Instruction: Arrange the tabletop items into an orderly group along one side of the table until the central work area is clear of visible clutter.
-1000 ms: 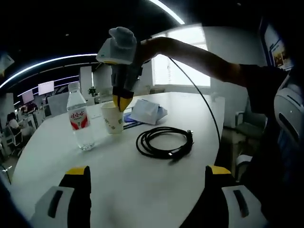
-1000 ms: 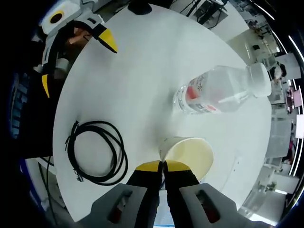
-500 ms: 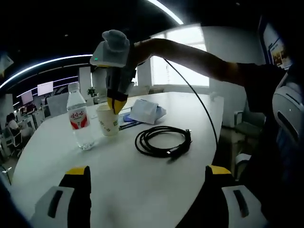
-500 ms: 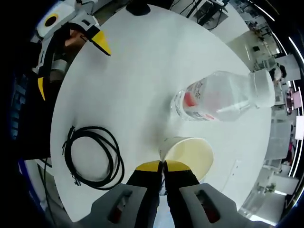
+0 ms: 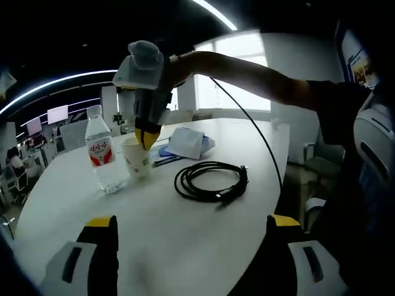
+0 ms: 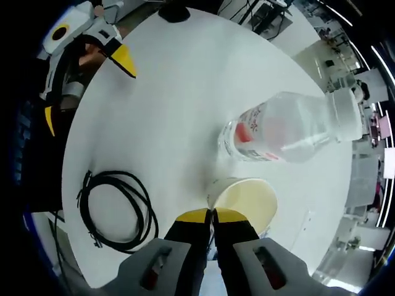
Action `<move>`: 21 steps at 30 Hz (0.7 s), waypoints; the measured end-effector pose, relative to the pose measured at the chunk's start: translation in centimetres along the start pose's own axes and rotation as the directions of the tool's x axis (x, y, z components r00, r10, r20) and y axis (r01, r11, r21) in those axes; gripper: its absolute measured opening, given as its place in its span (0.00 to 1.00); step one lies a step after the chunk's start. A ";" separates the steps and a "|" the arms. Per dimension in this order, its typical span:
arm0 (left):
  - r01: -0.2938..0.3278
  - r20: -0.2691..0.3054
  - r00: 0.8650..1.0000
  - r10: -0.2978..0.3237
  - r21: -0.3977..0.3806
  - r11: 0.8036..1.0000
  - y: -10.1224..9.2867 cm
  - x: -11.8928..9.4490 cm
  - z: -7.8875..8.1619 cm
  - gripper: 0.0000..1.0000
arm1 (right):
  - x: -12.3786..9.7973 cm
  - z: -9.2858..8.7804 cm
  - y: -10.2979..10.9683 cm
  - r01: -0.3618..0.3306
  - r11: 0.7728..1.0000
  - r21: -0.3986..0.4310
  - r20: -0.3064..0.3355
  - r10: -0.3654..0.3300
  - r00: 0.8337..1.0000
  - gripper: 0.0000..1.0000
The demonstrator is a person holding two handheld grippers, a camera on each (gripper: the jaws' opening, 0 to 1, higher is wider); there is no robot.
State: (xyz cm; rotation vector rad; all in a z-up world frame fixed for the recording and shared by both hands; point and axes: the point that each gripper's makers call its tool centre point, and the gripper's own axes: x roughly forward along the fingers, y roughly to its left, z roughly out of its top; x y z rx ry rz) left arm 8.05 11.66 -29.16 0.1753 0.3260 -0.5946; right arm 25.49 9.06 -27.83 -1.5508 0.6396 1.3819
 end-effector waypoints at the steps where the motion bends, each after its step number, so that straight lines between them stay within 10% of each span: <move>1: 0.000 0.000 1.000 0.000 -0.001 1.000 0.0 0.0 0.0 1.00 | 0.1 0.1 0.0 -0.002 1.000 0.000 0.002 0.002 1.000 0.00; 21: -0.003 0.005 1.000 0.003 0.002 1.000 0.2 -0.2 -0.1 0.99 | -1.1 0.8 -0.6 0.029 0.997 0.064 0.058 -0.033 0.998 0.17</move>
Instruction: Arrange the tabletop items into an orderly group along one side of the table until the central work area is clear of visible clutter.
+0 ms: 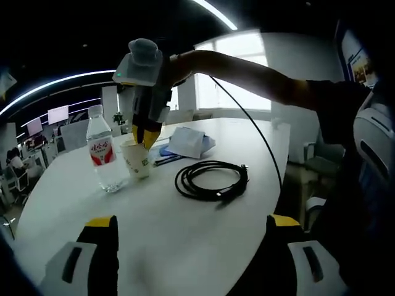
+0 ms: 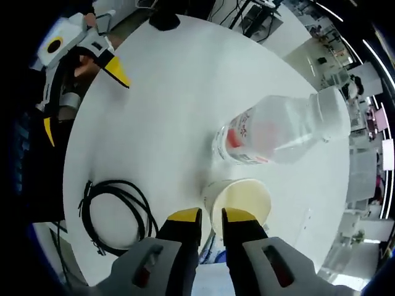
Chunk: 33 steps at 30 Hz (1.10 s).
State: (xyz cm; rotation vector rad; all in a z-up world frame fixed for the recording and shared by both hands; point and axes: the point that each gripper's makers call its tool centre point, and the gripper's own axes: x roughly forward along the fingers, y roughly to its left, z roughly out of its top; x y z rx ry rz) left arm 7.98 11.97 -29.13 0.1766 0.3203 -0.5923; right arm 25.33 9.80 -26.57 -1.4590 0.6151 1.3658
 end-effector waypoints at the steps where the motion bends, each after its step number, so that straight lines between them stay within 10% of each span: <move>1: 0.001 0.005 1.000 -0.001 0.000 1.000 0.0 0.0 0.1 0.99 | -0.3 0.2 -0.2 0.016 1.000 0.004 0.013 -0.016 1.000 0.21; 12: 0.013 0.024 1.000 -0.013 0.012 1.000 -0.4 0.6 1.3 1.00 | -2.6 0.2 -0.5 0.082 0.997 0.002 0.073 -0.082 0.994 0.46; 23: 0.039 0.064 0.997 -0.044 0.073 0.997 -1.2 0.7 2.4 0.97 | -2.5 -0.8 -1.8 0.160 0.986 0.044 0.061 -0.162 0.985 0.94; 33: 0.029 0.046 0.998 -0.032 0.061 0.998 -1.1 1.2 2.5 0.99 | -2.9 -1.6 -2.2 0.192 0.976 0.104 0.081 -0.200 0.976 1.00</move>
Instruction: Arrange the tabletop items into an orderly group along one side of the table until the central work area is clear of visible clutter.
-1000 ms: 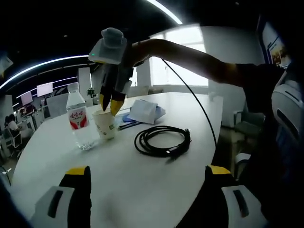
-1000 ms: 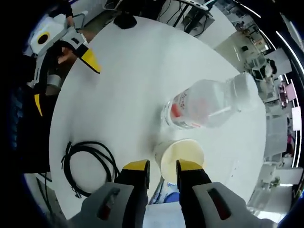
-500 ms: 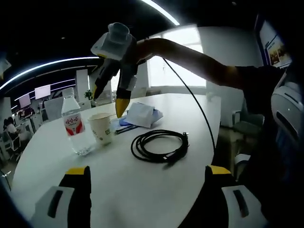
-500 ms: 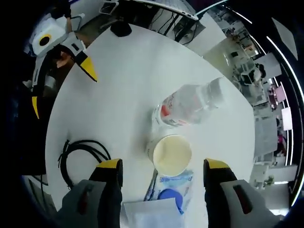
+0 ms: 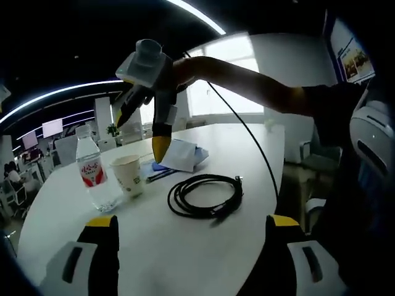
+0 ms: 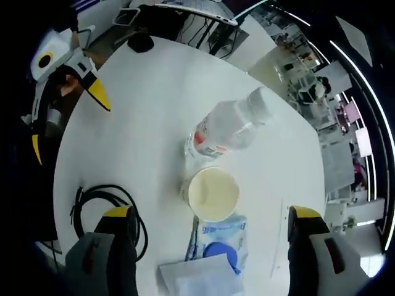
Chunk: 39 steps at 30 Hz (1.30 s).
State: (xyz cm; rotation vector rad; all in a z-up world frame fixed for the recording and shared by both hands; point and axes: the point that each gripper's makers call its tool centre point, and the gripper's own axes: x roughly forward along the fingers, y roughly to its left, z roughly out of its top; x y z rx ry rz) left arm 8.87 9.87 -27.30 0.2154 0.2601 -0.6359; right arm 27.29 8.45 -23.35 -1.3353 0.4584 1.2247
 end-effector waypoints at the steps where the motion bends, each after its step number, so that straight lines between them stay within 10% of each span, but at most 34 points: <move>1: 0.001 -0.003 1.000 -0.001 0.000 1.000 0.0 0.1 0.0 0.99 | 0.0 -0.2 0.0 0.000 1.000 0.002 0.000 0.000 1.000 1.00; 39: 0.044 -0.009 0.999 -0.044 0.041 0.998 -2.0 2.4 2.0 1.00 | -1.9 -6.4 0.3 0.004 0.997 0.078 -0.012 -0.003 1.000 1.00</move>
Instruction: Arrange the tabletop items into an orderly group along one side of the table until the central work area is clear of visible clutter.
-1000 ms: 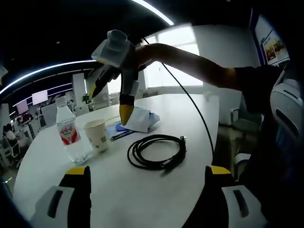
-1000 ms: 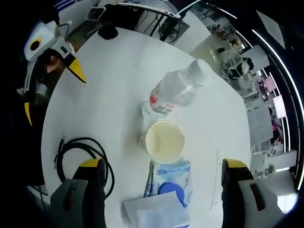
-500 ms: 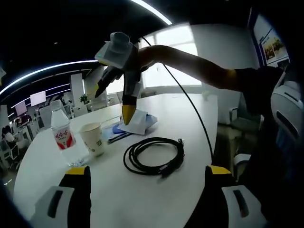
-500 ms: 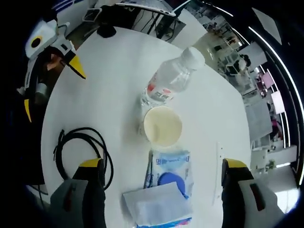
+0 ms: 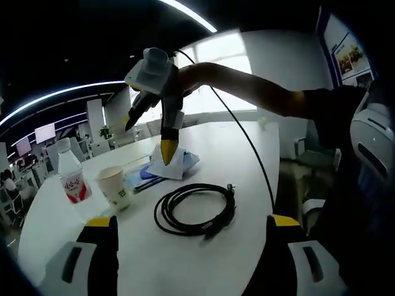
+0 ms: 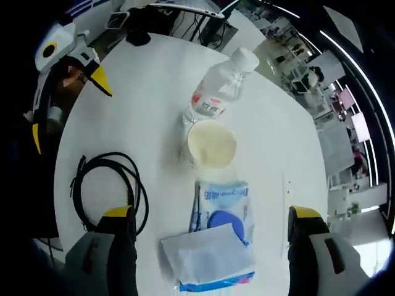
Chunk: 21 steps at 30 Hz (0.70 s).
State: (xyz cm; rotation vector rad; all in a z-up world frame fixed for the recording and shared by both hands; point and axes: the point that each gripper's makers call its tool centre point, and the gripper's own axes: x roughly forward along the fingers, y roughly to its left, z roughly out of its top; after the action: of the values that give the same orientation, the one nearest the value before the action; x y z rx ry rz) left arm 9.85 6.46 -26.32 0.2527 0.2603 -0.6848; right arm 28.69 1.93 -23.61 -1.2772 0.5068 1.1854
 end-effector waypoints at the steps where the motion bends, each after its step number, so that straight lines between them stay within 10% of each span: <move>1: 0.004 0.000 1.000 -0.004 0.001 1.000 -0.1 0.1 0.1 1.00 | -0.1 -0.2 0.0 0.001 1.000 0.003 0.001 -0.001 1.000 1.00; 21: 0.038 -0.005 0.999 -0.038 0.017 0.999 -1.1 1.7 0.8 1.00 | -1.2 -3.8 -0.4 0.021 0.999 0.047 -0.007 -0.021 1.000 1.00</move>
State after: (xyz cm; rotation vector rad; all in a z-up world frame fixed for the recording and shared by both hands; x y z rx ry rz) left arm 10.53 4.37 -26.23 0.2658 0.2649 -0.7246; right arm 29.72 -2.00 -23.49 -1.2438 0.5226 1.1457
